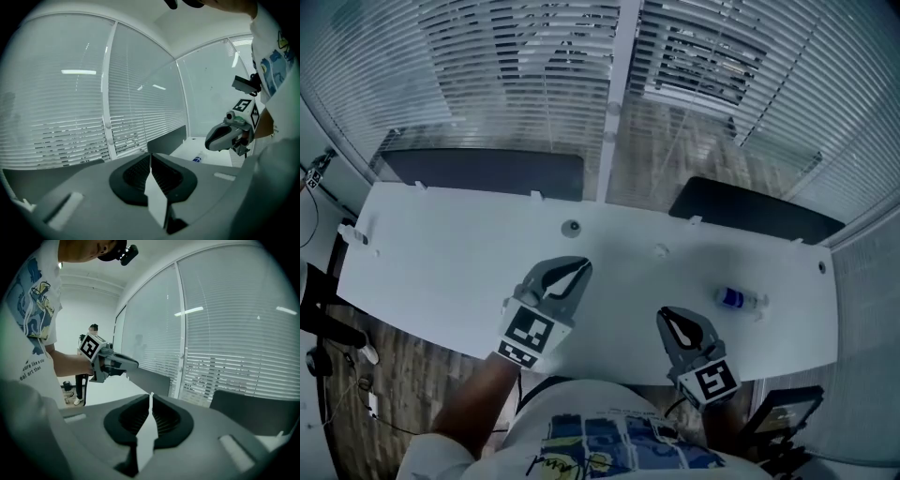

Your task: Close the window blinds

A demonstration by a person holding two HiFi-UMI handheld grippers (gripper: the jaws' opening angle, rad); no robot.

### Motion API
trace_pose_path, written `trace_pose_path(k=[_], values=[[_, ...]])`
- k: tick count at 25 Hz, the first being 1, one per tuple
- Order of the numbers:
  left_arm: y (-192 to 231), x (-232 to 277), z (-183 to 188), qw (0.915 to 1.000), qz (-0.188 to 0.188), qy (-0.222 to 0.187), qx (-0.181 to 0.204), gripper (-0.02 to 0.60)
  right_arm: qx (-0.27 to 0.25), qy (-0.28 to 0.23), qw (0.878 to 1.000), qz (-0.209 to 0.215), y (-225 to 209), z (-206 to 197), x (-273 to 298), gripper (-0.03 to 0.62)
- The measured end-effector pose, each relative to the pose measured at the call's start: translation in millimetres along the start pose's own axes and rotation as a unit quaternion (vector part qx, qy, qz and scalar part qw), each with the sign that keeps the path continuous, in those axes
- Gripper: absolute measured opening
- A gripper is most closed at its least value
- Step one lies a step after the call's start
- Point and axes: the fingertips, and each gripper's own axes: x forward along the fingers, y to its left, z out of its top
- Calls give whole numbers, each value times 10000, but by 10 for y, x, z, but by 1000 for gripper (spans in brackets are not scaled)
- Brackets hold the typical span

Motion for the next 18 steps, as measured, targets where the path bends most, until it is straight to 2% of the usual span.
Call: trace_pose_path(k=[8,13,18], values=[[273,381,78,9995,-51,26,322,31,87,34,9992,-389,-97,-58,-67,12],[434,590,121,9992,-15,-36,405,34,237,283,9978,-556,-122,-160,-121,12],[725,978,261,9976,154,-91,671,55,285,256,9967,-722,-287,-161,-108,12]])
